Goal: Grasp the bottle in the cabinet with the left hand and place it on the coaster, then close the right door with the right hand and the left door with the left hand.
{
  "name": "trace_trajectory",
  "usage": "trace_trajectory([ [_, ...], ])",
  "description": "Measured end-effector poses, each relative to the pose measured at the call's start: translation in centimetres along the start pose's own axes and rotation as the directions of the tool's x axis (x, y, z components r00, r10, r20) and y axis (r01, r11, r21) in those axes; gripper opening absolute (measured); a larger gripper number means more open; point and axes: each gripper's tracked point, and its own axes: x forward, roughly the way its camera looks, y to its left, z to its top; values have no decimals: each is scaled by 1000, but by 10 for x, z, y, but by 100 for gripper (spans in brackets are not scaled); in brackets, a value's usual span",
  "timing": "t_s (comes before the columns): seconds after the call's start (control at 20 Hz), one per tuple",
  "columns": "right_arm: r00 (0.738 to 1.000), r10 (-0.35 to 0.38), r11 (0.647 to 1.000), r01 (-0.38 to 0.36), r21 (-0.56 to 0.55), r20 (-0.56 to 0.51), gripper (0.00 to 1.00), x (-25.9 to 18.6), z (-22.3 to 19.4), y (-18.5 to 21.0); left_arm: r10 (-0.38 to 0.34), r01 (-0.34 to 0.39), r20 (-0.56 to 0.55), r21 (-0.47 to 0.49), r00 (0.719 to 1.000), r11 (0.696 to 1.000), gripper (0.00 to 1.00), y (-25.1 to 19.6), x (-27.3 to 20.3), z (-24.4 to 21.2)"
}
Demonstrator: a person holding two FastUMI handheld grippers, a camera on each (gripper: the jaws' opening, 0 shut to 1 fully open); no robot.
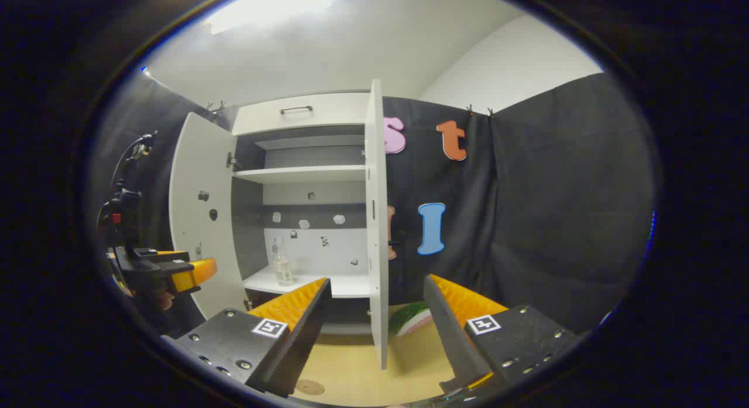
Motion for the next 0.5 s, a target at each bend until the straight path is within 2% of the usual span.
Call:
trace_trajectory([
  [0.15, 999, 30, 1000, -30, 9, 18, 97, 1, 1, 11, -18, 18, 22, -24, 1000, 1000, 98, 0, 16, 12],
  [0.35, 999, 30, 999, -29, -32, 31, 97, 14, 0, 21, -18, 19, 65, -15, 998, 1000, 98, 9, 44, 22],
  [0.5, 999, 22, 1000, -22, -21, 31, 97, 36, -1, 31, -43, 43, 50, -3, 998, 999, 98, 8, 73, 18],
])
